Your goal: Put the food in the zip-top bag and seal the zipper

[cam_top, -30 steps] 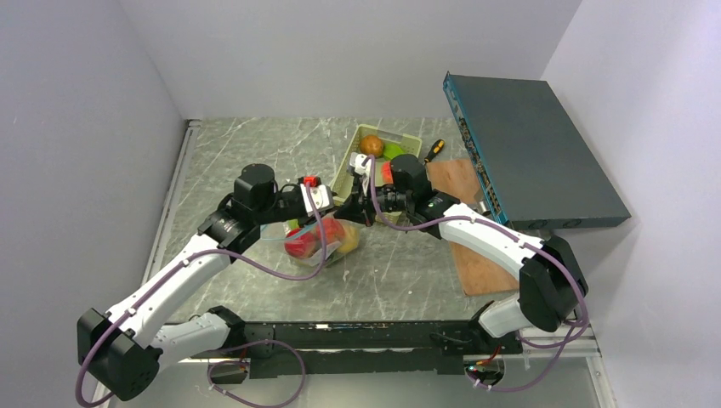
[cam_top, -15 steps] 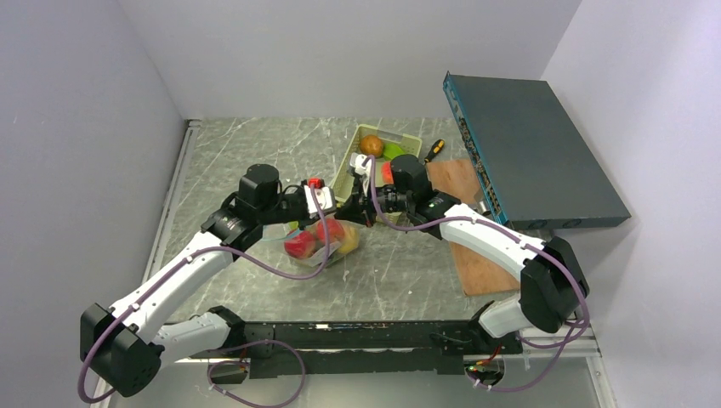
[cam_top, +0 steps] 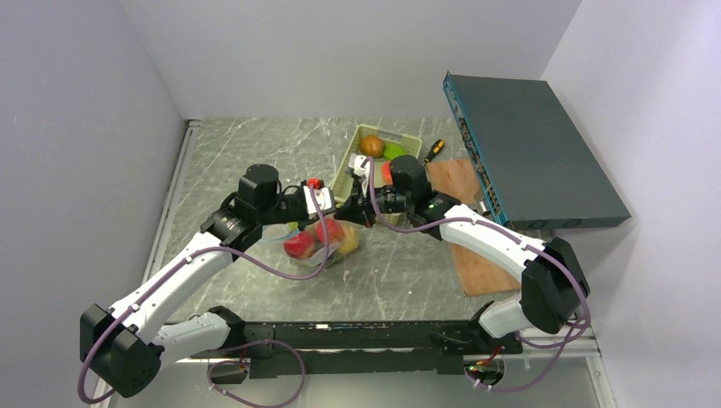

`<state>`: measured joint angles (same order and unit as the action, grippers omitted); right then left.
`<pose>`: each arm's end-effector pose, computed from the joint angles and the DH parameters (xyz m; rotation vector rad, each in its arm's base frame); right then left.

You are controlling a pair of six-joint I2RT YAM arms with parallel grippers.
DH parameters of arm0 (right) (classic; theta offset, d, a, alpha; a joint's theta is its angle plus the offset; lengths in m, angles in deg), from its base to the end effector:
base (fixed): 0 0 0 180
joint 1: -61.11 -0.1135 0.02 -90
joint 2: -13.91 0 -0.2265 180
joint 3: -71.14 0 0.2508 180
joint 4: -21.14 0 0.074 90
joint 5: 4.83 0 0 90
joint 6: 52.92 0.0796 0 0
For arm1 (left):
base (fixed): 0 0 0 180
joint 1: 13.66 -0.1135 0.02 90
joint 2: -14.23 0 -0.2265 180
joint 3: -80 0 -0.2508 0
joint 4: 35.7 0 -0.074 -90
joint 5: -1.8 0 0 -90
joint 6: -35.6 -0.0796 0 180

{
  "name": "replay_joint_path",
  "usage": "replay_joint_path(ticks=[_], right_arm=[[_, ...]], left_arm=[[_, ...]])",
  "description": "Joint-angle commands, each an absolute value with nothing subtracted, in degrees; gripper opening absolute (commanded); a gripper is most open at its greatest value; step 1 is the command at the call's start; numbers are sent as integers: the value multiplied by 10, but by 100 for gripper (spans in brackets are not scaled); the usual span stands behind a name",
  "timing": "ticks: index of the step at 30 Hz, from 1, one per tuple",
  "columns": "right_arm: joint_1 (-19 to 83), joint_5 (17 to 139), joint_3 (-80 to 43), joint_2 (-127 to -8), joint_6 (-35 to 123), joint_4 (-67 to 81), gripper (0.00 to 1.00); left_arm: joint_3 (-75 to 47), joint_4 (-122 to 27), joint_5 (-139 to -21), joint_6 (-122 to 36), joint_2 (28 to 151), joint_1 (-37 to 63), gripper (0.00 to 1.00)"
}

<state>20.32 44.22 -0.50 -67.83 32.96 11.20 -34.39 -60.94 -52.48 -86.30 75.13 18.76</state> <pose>0.2388 0.2749 0.2477 -1.1996 1.5864 1.1056 0.2196 -0.1945 0.2834 1.3407 1.3523 -0.6047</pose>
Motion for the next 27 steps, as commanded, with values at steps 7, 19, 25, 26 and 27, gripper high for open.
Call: replay_joint_path(ticks=[7, 19, 25, 26, 27], right_arm=[[195, 438, -29, -666, 316, 117, 0], [195, 438, -29, -666, 317, 118, 0], [193, 479, -1, -651, 335, 165, 0], [192, 494, 16, -642, 347, 189, 0], [193, 509, 32, -634, 357, 212, 0]], left_arm=[[-335, -591, -485, -863, 740, 188, 24], [-333, -595, -483, -866, 744, 188, 22], [-330, -592, -472, -859, 745, 188, 0], [-333, -589, -472, -858, 744, 188, 0], [-334, -588, -473, -857, 742, 187, 0]])
